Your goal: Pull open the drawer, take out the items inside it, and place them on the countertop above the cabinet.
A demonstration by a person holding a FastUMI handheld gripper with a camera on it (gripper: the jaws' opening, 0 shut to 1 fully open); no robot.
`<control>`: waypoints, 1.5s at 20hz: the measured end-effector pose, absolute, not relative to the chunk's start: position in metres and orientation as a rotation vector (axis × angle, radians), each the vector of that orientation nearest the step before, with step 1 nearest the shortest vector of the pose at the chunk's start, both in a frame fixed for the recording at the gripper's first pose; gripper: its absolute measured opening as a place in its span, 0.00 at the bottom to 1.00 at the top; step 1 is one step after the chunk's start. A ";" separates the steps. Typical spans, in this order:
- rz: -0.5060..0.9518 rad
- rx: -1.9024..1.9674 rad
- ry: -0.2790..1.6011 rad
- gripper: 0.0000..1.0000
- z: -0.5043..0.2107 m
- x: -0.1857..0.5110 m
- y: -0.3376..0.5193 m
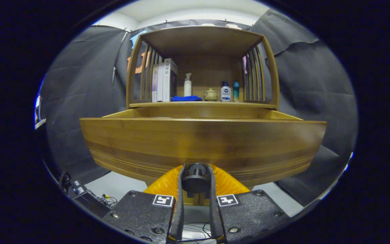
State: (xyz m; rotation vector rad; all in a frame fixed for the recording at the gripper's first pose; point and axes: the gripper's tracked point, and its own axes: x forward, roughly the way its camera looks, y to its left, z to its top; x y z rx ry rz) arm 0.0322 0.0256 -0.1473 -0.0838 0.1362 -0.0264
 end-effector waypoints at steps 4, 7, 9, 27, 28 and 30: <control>-0.022 -0.074 0.145 0.34 -0.150 0.023 0.028; -0.028 -0.087 0.152 0.34 -0.150 0.023 0.028; -0.019 -0.089 0.167 0.34 -0.151 0.022 0.030; -0.036 -0.018 0.315 0.99 -0.005 0.016 -0.012; -0.031 -0.024 0.346 0.99 0.002 0.029 -0.008; -0.022 -0.036 0.399 1.00 0.012 0.058 -0.004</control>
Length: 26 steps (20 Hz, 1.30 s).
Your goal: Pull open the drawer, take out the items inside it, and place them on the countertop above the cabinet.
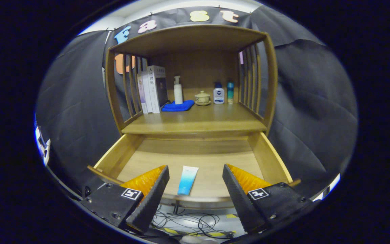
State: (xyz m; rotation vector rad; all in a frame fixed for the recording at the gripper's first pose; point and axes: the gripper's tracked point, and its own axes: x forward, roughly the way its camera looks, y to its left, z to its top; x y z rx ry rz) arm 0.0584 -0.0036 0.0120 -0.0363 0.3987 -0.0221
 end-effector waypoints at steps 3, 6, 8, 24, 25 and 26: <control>0.001 -0.006 0.509 1.00 0.009 0.096 0.010; -0.016 0.000 0.643 0.99 -0.009 0.128 0.011; -0.005 0.026 0.753 0.99 -0.029 0.138 0.020; -0.173 0.055 1.163 0.89 -0.143 0.135 0.009; -0.183 0.064 1.180 0.84 -0.145 0.133 0.008; -0.188 0.061 1.169 0.70 -0.147 0.135 0.007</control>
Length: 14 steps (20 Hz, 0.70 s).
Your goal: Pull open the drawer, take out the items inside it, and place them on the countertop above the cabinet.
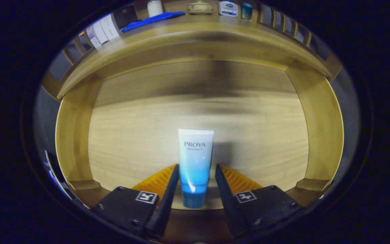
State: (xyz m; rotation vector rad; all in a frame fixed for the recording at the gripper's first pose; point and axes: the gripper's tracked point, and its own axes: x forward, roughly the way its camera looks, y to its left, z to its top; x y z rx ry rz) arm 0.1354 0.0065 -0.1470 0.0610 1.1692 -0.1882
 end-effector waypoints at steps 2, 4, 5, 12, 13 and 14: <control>-0.186 0.082 1.167 0.60 -0.144 0.137 0.007; -0.173 0.107 1.163 0.52 -0.142 0.135 0.010; -0.166 0.117 1.155 0.51 -0.139 0.134 0.012; -0.120 0.104 1.063 0.50 -0.086 0.127 0.017; -0.115 0.109 1.053 0.50 -0.078 0.125 0.018; -0.107 0.107 1.046 0.50 -0.070 0.124 0.019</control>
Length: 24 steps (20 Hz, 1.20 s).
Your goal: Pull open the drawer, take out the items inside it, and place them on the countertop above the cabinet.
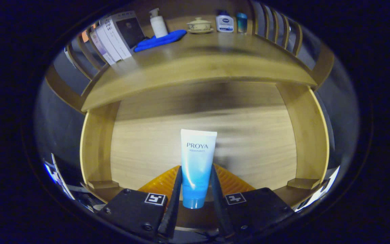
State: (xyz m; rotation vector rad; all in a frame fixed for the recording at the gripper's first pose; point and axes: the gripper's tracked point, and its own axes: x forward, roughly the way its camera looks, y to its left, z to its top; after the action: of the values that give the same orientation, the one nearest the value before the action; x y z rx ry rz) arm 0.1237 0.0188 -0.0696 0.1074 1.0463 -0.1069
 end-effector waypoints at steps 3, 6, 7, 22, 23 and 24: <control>-0.092 0.096 1.013 0.50 -0.045 0.124 0.021; -0.073 0.087 0.994 0.50 -0.021 0.129 0.024; -0.073 0.084 0.986 0.50 -0.013 0.133 0.024; -0.149 0.077 0.944 0.50 0.033 0.236 0.008; -0.150 0.073 0.937 0.50 0.034 0.245 0.008; -0.152 0.063 0.928 0.50 0.035 0.255 0.005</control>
State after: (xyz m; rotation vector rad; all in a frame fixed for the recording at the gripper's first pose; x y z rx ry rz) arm 0.2549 0.0051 0.0351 0.0632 0.9280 -0.1525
